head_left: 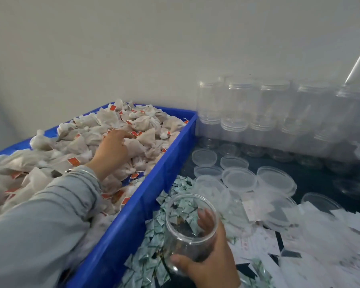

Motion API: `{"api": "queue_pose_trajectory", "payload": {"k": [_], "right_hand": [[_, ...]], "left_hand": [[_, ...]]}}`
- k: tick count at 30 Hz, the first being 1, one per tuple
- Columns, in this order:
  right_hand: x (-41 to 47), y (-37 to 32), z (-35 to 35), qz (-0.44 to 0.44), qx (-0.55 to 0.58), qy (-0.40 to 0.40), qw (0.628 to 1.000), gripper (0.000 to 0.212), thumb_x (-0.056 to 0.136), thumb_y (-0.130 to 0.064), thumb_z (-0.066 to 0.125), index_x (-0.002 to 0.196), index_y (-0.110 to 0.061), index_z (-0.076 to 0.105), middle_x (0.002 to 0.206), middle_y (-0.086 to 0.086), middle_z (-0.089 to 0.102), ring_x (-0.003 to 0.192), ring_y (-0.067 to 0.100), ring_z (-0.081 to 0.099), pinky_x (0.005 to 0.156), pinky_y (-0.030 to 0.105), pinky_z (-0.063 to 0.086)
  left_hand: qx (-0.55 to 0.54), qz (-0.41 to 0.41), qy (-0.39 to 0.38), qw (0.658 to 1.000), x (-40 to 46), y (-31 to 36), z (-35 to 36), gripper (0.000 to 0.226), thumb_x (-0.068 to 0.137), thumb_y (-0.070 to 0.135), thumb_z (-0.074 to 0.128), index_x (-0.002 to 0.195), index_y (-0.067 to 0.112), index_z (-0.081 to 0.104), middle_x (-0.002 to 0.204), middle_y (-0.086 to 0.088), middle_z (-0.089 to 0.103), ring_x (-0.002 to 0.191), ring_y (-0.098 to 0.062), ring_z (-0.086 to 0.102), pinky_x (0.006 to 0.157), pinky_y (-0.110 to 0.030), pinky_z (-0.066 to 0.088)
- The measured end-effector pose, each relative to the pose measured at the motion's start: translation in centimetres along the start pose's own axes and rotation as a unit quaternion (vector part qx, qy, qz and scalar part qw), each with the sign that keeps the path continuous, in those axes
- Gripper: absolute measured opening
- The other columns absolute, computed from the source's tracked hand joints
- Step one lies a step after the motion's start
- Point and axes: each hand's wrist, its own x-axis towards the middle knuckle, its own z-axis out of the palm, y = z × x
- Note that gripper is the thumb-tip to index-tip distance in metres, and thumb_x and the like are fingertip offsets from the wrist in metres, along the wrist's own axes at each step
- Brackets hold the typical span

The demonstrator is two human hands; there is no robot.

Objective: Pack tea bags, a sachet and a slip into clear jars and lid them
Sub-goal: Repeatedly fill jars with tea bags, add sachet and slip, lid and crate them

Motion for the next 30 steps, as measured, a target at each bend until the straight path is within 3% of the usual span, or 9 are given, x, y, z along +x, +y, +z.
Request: {"api": "queue_pose_trajectory", "payload": {"k": [2, 6, 8, 11, 15, 19, 21, 24, 30], "right_hand": [[0.1, 0.3, 0.0, -0.02, -0.016, -0.029, 0.999, 0.111, 0.026, -0.048, 0.095, 0.12, -0.049, 0.036, 0.122, -0.041, 0.047, 0.107, -0.03, 0.039, 0.077, -0.007, 0.035], [0.3, 0.4, 0.2, -0.031, -0.044, -0.045, 0.998, 0.113, 0.035, -0.035, 0.096, 0.121, -0.057, 0.027, 0.116, -0.055, 0.036, 0.106, -0.034, 0.036, 0.074, -0.007, 0.037], [0.3, 0.8, 0.2, -0.025, -0.062, -0.035, 0.997, 0.116, 0.036, -0.038, 0.095, 0.121, -0.061, 0.02, 0.116, -0.057, 0.032, 0.106, -0.036, 0.032, 0.074, -0.009, 0.034], [0.3, 1.1, 0.1, -0.007, -0.104, -0.02, 0.994, 0.122, 0.024, -0.062, 0.088, 0.116, -0.075, 0.01, 0.119, -0.057, 0.027, 0.11, -0.036, 0.028, 0.08, -0.01, 0.03], [0.4, 1.6, 0.3, -0.004, -0.124, -0.012, 0.992, 0.118, 0.021, -0.07, 0.084, 0.105, -0.086, 0.002, 0.122, -0.054, 0.028, 0.115, -0.03, 0.03, 0.097, 0.005, 0.035], [0.6, 2.1, 0.1, -0.009, -0.123, -0.013, 0.992, 0.126, 0.02, -0.067, 0.087, 0.115, -0.082, 0.006, 0.124, -0.05, 0.032, 0.115, -0.024, 0.038, 0.096, 0.011, 0.043], [0.7, 2.2, 0.1, -0.015, -0.126, -0.018, 0.992, 0.126, 0.019, -0.065, 0.088, 0.115, -0.081, 0.008, 0.123, -0.051, 0.032, 0.112, -0.026, 0.038, 0.091, 0.007, 0.044], [0.6, 2.2, 0.1, -0.022, -0.131, -0.019, 0.991, 0.117, 0.02, -0.064, 0.088, 0.105, -0.085, 0.01, 0.118, -0.056, 0.031, 0.107, -0.031, 0.036, 0.076, -0.006, 0.038], [0.0, 2.1, -0.3, -0.039, -0.106, -0.023, 0.993, 0.107, 0.029, -0.045, 0.095, 0.101, -0.081, 0.025, 0.117, -0.05, 0.041, 0.106, -0.028, 0.042, 0.075, 0.001, 0.045]], "left_hand": [[0.084, 0.044, -0.055, 0.994, 0.2, -0.8, 1.1, 0.049, 0.087, 0.005, 0.056, 0.134, 0.016, 0.049, 0.152, -0.006, 0.032, 0.134, -0.029, 0.035, 0.107, -0.043, 0.034], [0.128, 0.079, -0.126, 0.981, -0.5, -0.8, 2.4, 0.074, 0.087, -0.007, 0.047, 0.151, 0.018, 0.02, 0.16, -0.006, 0.006, 0.141, -0.034, 0.024, 0.111, -0.044, 0.028], [0.144, 0.08, -0.158, 0.973, -0.9, -0.8, 2.5, 0.079, 0.085, -0.008, 0.051, 0.152, 0.016, 0.015, 0.158, -0.009, 0.013, 0.139, -0.033, 0.029, 0.11, -0.042, 0.031], [0.16, 0.026, -0.169, 0.972, -1.0, -0.9, 2.4, 0.074, 0.087, -0.002, 0.054, 0.149, 0.012, 0.018, 0.145, -0.017, 0.036, 0.128, -0.035, 0.043, 0.102, -0.042, 0.039], [0.211, -0.009, -0.171, 0.962, -0.9, -1.0, 2.3, 0.035, 0.095, 0.02, 0.05, 0.123, 0.001, 0.048, 0.122, -0.02, 0.056, 0.11, -0.032, 0.055, 0.088, -0.037, 0.045], [0.243, -0.009, -0.147, 0.959, -0.5, -1.4, 2.1, 0.019, 0.089, 0.022, 0.058, 0.099, 0.007, 0.062, 0.105, -0.011, 0.065, 0.093, -0.025, 0.058, 0.075, -0.031, 0.046], [0.225, -0.002, -0.117, 0.967, -0.4, -1.4, 2.1, 0.013, 0.086, 0.024, 0.061, 0.089, 0.011, 0.062, 0.101, -0.01, 0.065, 0.083, -0.021, 0.055, 0.07, -0.029, 0.044], [0.129, 0.009, -0.09, 0.988, -0.3, -0.9, 1.3, 0.026, 0.085, 0.037, 0.065, 0.097, 0.015, 0.063, 0.09, -0.003, 0.065, 0.075, -0.014, 0.052, 0.066, -0.026, 0.042], [-0.081, 0.045, -0.1, 0.991, -1.6, 3.4, -1.7, 0.009, 0.086, 0.022, 0.062, 0.078, 0.027, 0.061, 0.069, 0.003, 0.068, 0.066, -0.014, 0.066, 0.055, -0.021, 0.047]]}}
